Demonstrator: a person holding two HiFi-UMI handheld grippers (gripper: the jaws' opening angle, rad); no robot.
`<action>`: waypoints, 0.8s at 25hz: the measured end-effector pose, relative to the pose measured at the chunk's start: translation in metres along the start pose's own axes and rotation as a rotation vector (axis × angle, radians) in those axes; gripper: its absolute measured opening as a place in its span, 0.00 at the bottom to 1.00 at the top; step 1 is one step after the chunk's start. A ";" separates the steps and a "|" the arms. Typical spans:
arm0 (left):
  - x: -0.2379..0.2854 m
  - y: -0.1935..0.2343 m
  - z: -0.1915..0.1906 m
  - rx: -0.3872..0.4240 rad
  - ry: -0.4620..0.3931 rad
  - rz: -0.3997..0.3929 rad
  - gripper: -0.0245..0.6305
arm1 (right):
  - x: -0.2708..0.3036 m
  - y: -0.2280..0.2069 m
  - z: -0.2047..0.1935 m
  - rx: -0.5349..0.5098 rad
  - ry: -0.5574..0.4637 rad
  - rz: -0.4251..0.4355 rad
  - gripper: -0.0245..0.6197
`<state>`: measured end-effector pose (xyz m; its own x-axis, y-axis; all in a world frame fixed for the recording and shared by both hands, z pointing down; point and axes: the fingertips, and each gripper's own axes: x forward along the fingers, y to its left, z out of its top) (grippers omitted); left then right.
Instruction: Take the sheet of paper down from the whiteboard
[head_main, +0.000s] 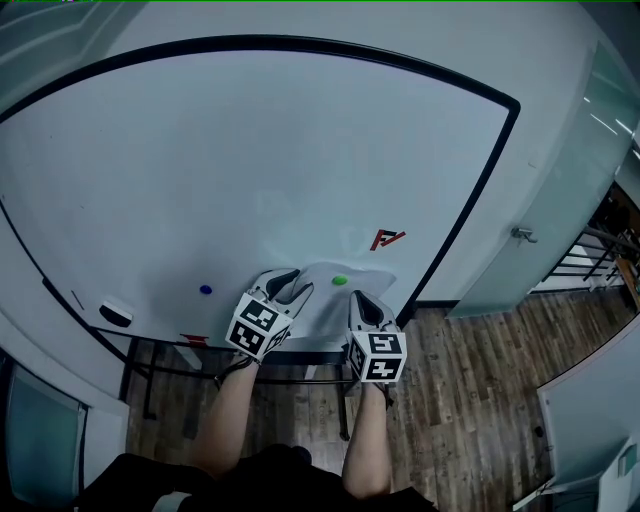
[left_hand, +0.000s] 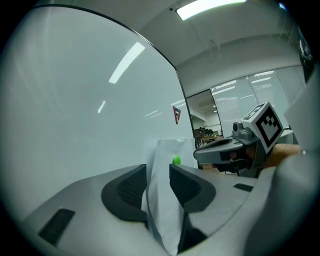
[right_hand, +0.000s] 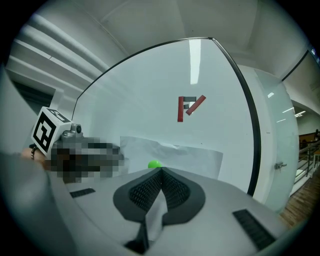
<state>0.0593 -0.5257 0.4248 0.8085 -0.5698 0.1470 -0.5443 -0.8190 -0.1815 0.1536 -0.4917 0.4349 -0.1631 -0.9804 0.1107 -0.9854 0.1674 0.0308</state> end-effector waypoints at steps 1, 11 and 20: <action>0.002 -0.001 0.000 0.002 0.001 -0.004 0.22 | 0.001 -0.002 0.001 0.001 -0.002 0.001 0.07; 0.011 0.007 -0.008 -0.028 0.022 0.017 0.09 | 0.014 -0.009 -0.004 -0.010 0.009 0.019 0.07; 0.011 0.007 -0.016 -0.119 0.013 -0.006 0.07 | 0.020 -0.008 -0.008 -0.043 0.008 0.008 0.08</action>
<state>0.0611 -0.5389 0.4409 0.8092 -0.5654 0.1601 -0.5631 -0.8239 -0.0637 0.1587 -0.5117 0.4448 -0.1701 -0.9782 0.1194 -0.9810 0.1795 0.0730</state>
